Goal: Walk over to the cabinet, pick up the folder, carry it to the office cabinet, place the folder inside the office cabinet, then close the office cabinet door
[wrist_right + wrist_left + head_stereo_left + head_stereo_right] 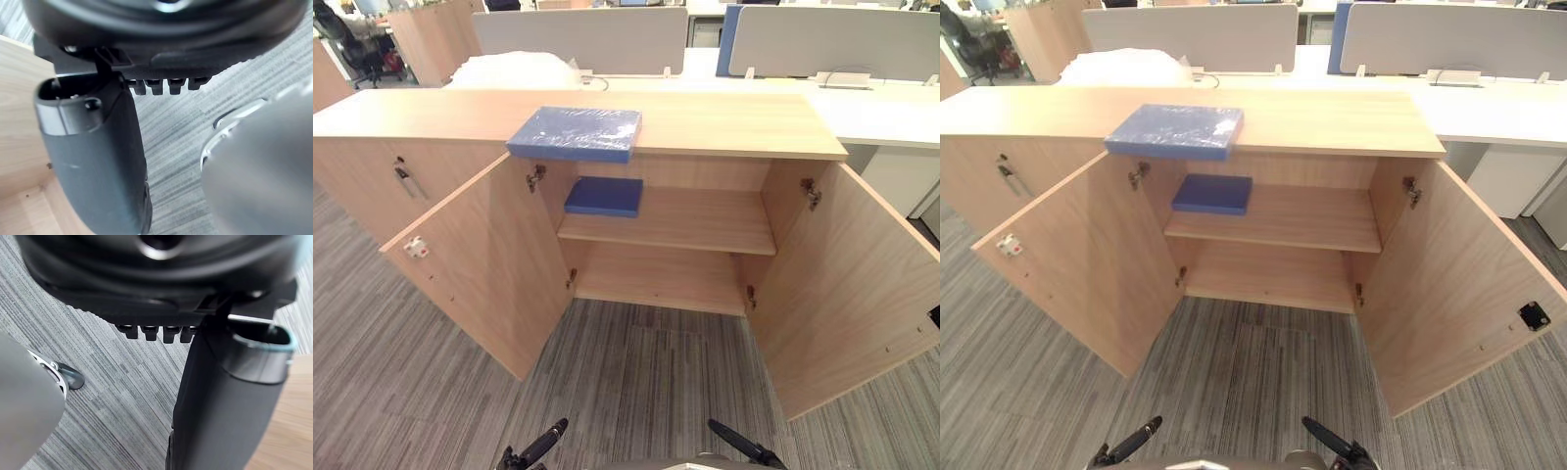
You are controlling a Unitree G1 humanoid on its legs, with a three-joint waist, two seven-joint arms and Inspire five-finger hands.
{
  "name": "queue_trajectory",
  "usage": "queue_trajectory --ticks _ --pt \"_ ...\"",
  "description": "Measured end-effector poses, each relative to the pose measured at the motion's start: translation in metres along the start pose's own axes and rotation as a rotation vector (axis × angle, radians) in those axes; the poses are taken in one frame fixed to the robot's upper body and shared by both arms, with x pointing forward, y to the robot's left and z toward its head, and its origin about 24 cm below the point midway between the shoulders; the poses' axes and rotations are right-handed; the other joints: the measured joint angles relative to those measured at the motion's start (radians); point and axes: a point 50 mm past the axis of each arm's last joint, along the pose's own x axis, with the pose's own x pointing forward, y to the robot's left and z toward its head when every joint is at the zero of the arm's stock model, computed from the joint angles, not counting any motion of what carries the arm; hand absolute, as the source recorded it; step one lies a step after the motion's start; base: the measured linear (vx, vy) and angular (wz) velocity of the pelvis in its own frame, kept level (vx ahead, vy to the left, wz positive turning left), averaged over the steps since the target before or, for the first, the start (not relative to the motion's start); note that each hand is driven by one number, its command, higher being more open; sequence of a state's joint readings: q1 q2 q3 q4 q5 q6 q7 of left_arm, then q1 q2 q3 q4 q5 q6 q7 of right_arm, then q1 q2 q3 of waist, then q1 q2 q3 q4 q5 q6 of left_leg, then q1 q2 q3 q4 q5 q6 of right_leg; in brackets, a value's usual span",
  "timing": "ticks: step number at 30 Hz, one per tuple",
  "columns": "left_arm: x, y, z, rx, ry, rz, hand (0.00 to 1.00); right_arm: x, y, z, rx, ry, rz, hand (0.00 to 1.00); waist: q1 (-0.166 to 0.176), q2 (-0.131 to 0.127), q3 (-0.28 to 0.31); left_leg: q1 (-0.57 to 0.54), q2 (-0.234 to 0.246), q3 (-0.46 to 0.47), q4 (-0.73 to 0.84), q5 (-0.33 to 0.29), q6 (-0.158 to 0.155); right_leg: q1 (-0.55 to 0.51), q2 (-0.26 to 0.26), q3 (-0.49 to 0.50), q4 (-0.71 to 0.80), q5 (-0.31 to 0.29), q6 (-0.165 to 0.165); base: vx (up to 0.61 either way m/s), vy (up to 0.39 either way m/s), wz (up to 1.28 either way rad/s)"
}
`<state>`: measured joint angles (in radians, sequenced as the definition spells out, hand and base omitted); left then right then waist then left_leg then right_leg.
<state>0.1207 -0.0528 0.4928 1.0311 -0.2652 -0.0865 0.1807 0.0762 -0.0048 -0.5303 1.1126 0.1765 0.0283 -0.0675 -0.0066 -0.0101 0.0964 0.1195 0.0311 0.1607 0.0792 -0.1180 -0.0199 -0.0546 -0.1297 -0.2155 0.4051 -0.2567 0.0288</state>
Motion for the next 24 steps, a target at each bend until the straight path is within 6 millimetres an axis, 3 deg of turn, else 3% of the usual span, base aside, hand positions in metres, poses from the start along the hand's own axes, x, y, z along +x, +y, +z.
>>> queue_trajectory --ticks 4,9,10,11,12,13,14,15,16,19,21,22,23,24 --pt "-0.001 -0.001 -0.001 0.032 -0.005 -0.031 1.0 -0.001 -0.005 -0.004 -0.004 0.012 -0.01 1.0 -0.003 0.004 0.002 0.008 0.056 -0.061 -0.011 0.0 -0.055 0.064 0.07 -0.054 -0.084 -0.001 -0.02 0.14 -0.197 0.21" --pt "-0.002 0.005 -0.004 0.045 0.002 -0.033 1.0 -0.002 -0.007 -0.01 0.005 0.022 -0.013 1.0 -0.002 0.003 -0.021 0.019 0.113 -0.057 0.013 -0.051 -0.107 0.153 0.146 -0.053 -0.227 0.026 -0.037 0.17 -0.107 0.0" --pt "-0.002 0.005 -0.003 0.044 0.0 -0.035 1.0 -0.002 -0.007 -0.01 0.004 0.022 -0.011 1.0 -0.001 0.004 -0.019 0.006 0.121 -0.055 0.056 -0.072 -0.115 0.162 0.153 -0.05 -0.238 0.027 -0.038 0.18 -0.033 -0.13" --pt "-0.001 0.005 -0.001 0.035 -0.004 -0.036 1.0 -0.002 -0.006 -0.009 0.002 0.016 -0.005 1.0 -0.002 0.007 -0.015 -0.062 0.144 -0.058 0.222 -0.136 -0.136 0.178 0.168 -0.045 -0.256 0.027 -0.038 0.13 -0.016 -0.14" --pt "-0.001 0.004 0.0 0.026 -0.007 -0.038 1.0 -0.002 -0.006 -0.008 0.002 0.01 -0.002 1.0 -0.001 0.011 -0.01 -0.109 0.161 -0.061 0.345 -0.161 -0.146 0.188 0.176 -0.04 -0.259 0.027 -0.039 0.14 -0.005 -0.29" --pt "-0.002 0.002 0.002 0.002 -0.012 -0.038 1.0 -0.003 -0.007 -0.005 -0.006 -0.002 0.0 1.0 0.005 0.024 0.002 -0.192 0.198 -0.065 0.579 -0.164 -0.145 0.223 0.193 -0.024 -0.262 0.028 -0.043 0.18 0.036 -0.43" --pt "-0.002 0.001 0.003 -0.022 -0.017 -0.036 1.0 -0.002 -0.007 -0.001 -0.029 -0.021 0.005 1.0 0.009 0.043 0.013 -0.259 0.232 -0.068 0.777 -0.112 -0.14 0.268 0.204 -0.007 -0.273 0.025 -0.063 0.21 0.05 -0.48" --pt "-0.002 0.001 0.004 -0.024 -0.023 -0.036 1.0 -0.003 -0.007 0.0 -0.045 -0.026 0.008 1.0 0.012 0.039 0.017 -0.286 0.244 -0.068 0.859 -0.108 -0.131 0.291 0.202 0.005 -0.285 0.017 -0.074 0.25 0.092 -0.58" --pt "-0.002 -0.001 0.007 -0.015 -0.031 -0.047 1.0 -0.002 -0.007 0.003 -0.049 -0.034 0.009 1.0 0.015 0.047 0.022 -0.337 0.255 -0.061 0.949 -0.152 -0.106 0.334 0.196 0.035 -0.305 0.013 -0.08 0.18 0.094 -0.53" --pt "-0.002 -0.005 0.013 -0.01 -0.056 -0.062 1.0 -0.002 0.001 0.003 -0.054 -0.034 0.024 1.0 0.039 0.036 0.029 -0.382 0.241 -0.014 0.819 -0.18 -0.077 0.353 0.152 0.087 -0.303 0.01 -0.065 0.19 0.167 -0.74" --pt "-0.003 -0.011 0.01 0.021 -0.051 -0.084 1.0 -0.002 0.002 0.008 -0.056 -0.049 0.029 1.0 0.047 0.058 0.03 -0.383 0.211 -0.013 0.528 -0.047 -0.002 0.353 0.132 0.103 -0.27 -0.019 -0.006 0.26 0.22 -0.3" --pt "-0.001 -0.011 0.015 0.031 -0.062 -0.086 1.0 -0.003 0.006 0.004 -0.056 -0.039 0.036 1.0 0.045 0.033 0.028 -0.36 0.17 -0.016 0.497 -0.066 -0.01 0.346 0.099 0.102 -0.256 -0.047 0.017 0.28 0.193 0.23" --pt "-0.001 -0.011 0.019 0.045 -0.077 -0.092 1.0 -0.004 0.014 -0.001 -0.069 -0.028 0.056 1.0 0.048 0.01 0.024 -0.359 0.14 -0.017 0.467 -0.064 -0.008 0.335 0.077 0.101 -0.256 -0.049 0.018 0.21 0.134 0.32" --pt "0.0 -0.011 0.021 0.045 -0.086 -0.09 1.0 -0.004 0.017 -0.001 -0.075 -0.029 0.065 1.0 0.051 0.003 0.024 -0.359 0.129 -0.017 0.463 -0.064 -0.007 0.338 0.069 0.103 -0.262 -0.048 0.018 0.16 0.124 0.32"
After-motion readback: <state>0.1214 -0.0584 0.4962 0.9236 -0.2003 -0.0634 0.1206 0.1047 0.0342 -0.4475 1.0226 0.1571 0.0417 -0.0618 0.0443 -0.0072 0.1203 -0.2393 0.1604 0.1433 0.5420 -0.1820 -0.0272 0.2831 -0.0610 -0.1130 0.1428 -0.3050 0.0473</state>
